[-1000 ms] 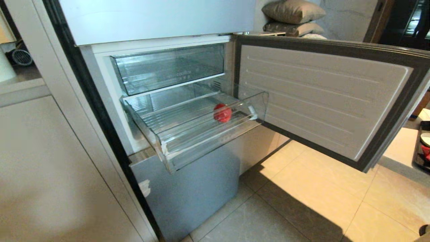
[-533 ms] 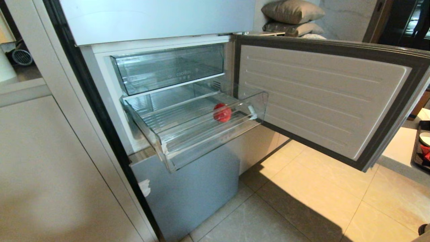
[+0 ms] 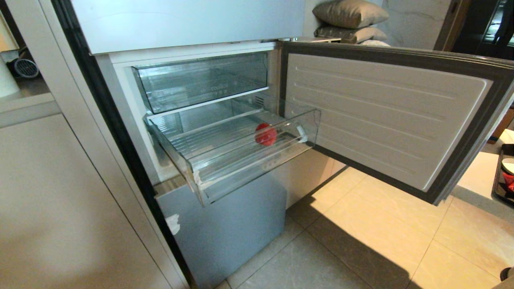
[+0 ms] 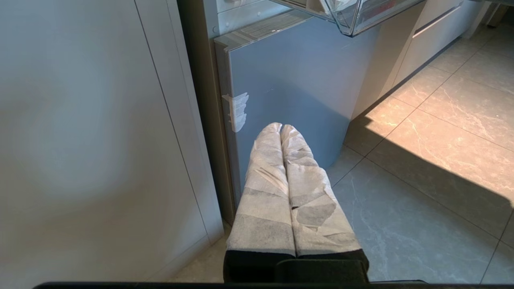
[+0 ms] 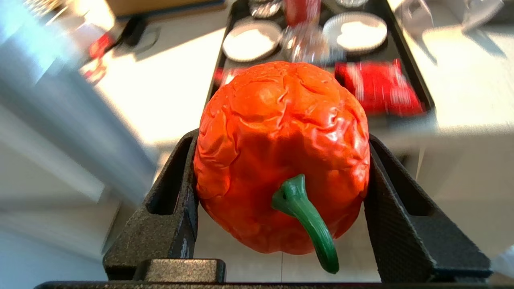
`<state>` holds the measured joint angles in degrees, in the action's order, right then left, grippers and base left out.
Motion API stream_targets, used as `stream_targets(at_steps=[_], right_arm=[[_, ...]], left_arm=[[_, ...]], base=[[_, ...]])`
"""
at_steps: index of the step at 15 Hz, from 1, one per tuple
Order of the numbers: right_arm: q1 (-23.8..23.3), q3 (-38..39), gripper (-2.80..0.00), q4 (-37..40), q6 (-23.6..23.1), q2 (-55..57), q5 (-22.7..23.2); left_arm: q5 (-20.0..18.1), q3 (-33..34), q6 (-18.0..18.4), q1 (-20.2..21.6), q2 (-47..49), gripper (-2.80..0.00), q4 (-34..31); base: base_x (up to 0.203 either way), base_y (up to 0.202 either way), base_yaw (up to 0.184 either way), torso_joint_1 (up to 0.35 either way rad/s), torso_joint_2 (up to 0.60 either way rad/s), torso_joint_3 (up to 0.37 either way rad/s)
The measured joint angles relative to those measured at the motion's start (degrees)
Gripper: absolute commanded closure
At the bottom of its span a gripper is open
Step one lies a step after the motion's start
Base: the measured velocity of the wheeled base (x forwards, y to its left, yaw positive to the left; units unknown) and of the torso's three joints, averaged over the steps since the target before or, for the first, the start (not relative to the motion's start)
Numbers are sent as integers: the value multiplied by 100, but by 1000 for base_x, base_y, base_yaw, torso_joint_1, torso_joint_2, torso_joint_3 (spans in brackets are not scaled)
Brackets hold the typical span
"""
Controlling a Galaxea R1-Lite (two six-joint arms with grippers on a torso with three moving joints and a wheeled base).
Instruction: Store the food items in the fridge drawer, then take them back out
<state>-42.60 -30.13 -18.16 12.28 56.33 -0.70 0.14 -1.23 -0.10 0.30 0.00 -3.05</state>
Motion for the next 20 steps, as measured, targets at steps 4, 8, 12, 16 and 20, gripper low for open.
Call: stream_targets(at_steps=[4, 8, 12, 16, 20], right_arm=[[-235, -701, 0, -1577, 0, 1952, 511], [-322, -1701, 0, -2229, 37, 3692, 880], [-677, -2588, 0, -2305, 47, 4837, 921], [-1119, -3169, 0, -2291, 20, 5420, 925], [-1459, -3762, 0, -2296, 1, 5889, 932]], left_arm=[[1, 0, 2, 2, 0, 0, -1], [1, 0, 0, 0, 0, 0, -1], [1, 0, 0, 0, 0, 0, -1], [0, 0, 0, 0, 0, 0, 0], [1, 0, 2, 2, 0, 0, -1]], base=[[0, 0, 0, 0, 0, 0], [0, 0, 0, 0, 0, 0], [0, 0, 0, 0, 0, 0], [0, 0, 0, 0, 0, 0], [0, 0, 0, 0, 0, 0]])
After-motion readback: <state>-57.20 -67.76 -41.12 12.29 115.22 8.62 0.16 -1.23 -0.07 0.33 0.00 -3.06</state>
